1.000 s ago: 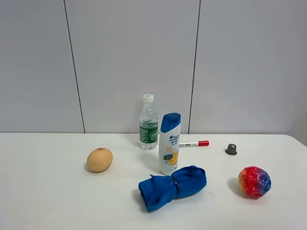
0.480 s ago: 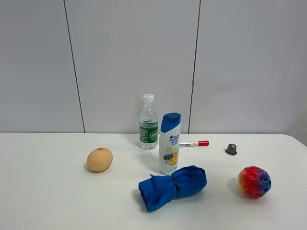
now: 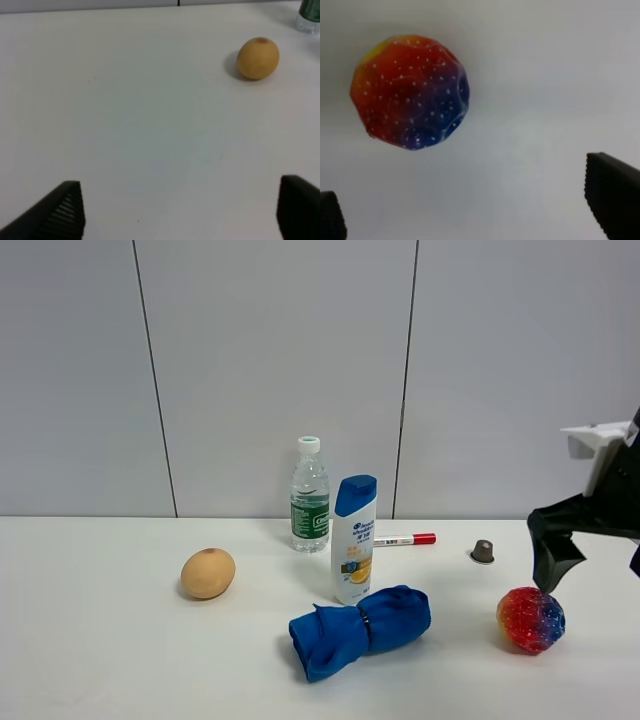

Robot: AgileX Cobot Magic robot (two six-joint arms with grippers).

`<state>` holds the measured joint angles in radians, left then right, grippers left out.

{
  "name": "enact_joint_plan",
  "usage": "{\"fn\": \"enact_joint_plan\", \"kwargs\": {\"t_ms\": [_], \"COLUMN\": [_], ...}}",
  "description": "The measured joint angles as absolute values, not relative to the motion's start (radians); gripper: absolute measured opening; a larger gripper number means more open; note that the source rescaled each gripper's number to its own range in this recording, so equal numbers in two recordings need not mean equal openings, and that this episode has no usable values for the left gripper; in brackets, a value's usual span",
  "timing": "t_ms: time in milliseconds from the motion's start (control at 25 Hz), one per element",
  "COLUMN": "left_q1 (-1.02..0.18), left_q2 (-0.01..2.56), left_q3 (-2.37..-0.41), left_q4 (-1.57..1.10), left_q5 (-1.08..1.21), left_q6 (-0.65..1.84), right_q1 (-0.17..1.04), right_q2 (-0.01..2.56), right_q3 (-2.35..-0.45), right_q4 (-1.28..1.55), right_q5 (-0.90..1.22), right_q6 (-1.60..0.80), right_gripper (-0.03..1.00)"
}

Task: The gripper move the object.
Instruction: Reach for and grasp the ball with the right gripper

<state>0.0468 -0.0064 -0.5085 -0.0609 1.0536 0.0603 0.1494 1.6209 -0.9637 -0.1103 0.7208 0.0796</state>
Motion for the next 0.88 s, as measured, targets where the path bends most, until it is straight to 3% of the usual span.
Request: {"fn": "enact_joint_plan", "kwargs": {"t_ms": [360, 880], "left_q1": [0.047, 0.047], "left_q2": [-0.006, -0.006], "left_q3": [-0.509, -0.509], "left_q4": [-0.061, -0.061], "left_q5": [1.054, 1.054], "left_q6": [0.060, 0.060], "right_q1": [0.170, 0.179], "right_q2": [1.731, 1.838], "right_q3": [-0.965, -0.965], "right_q4": [-0.090, -0.056], "right_q5": [0.520, 0.426], "right_q6": [0.082, 0.082], "right_gripper": [1.00, 1.00]}}
